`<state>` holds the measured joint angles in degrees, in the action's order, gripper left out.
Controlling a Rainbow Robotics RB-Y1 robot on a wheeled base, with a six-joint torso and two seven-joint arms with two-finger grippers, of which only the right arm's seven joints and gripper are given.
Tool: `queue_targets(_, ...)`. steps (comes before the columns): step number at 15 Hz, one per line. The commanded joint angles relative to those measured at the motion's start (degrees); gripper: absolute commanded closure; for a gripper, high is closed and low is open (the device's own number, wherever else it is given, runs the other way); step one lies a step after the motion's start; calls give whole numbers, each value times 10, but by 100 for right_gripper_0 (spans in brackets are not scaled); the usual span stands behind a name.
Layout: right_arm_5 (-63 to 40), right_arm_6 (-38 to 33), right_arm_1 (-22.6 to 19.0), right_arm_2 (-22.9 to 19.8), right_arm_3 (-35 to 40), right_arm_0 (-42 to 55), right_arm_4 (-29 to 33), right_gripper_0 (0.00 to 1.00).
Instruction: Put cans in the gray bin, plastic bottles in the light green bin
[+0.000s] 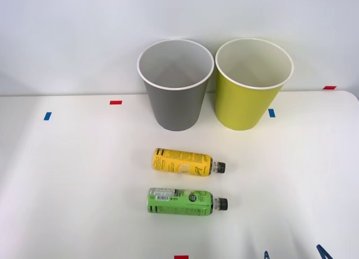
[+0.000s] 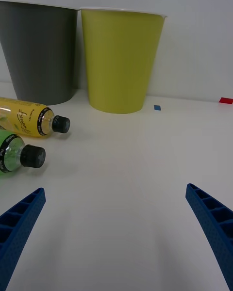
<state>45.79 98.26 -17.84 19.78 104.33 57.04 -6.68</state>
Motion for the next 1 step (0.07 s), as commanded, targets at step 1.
queue_targets(1,0,0,0,0,0,0,0,0)
